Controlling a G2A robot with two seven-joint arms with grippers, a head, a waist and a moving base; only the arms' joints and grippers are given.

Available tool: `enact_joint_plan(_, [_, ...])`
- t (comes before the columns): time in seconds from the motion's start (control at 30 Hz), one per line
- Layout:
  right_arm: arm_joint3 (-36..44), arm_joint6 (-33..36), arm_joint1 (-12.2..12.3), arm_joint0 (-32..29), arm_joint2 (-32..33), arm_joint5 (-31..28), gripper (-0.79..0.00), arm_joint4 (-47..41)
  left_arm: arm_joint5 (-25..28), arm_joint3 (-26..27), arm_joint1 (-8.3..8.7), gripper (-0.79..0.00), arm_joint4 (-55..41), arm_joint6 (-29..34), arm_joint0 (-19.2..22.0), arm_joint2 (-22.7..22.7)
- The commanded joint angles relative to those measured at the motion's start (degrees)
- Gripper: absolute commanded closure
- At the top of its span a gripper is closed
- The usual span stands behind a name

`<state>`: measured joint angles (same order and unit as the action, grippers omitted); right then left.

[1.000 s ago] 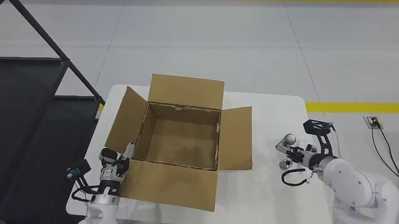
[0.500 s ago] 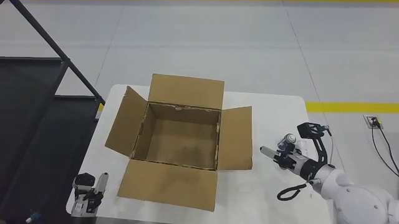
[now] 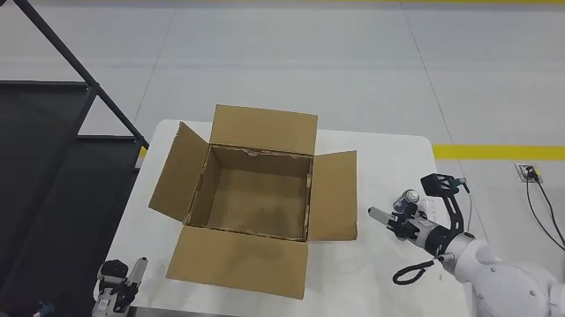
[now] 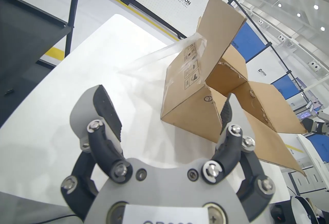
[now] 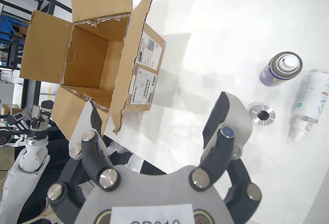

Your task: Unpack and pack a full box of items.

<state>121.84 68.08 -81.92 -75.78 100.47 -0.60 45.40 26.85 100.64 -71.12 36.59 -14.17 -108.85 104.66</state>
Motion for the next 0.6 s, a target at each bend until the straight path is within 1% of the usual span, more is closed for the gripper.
enact_joint_plan(0.0, [-0.6,-2.4,0.0,-0.4,-0.1,0.0,-0.785,0.1,-0.1,0.2,-0.04,-0.785,-0.3,1.3,0.2,-0.7])
enact_joint_plan(0.07, [-0.9,-5.0,0.1,-0.7,-0.3,0.1,-0.785,-0.4,0.6,1.3,-0.1,-0.785,-1.5,3.2,0.1,-1.9])
enact_joint_plan(0.13, [-0.9,-5.9,0.3,-0.7,0.5,0.0,-0.785,-1.5,1.7,2.2,-0.12,-0.785,-1.3,3.9,-0.3,-2.5])
enact_joint_plan(0.33, [-1.6,-6.2,1.1,0.3,2.1,-0.2,-0.785,-4.2,5.4,4.5,-0.07,-0.785,-0.5,5.7,-1.2,-3.4])
enact_joint_plan(0.47, [-2.7,-7.4,1.6,0.9,3.7,-0.2,-0.785,-6.9,5.2,5.7,-0.12,-0.785,0.5,6.6,-1.1,-4.3])
enact_joint_plan(0.57, [-2.7,-10.3,1.9,0.3,4.9,1.3,-0.785,-6.4,6.9,6.7,-0.07,-0.785,2.1,7.2,-1.3,-5.1])
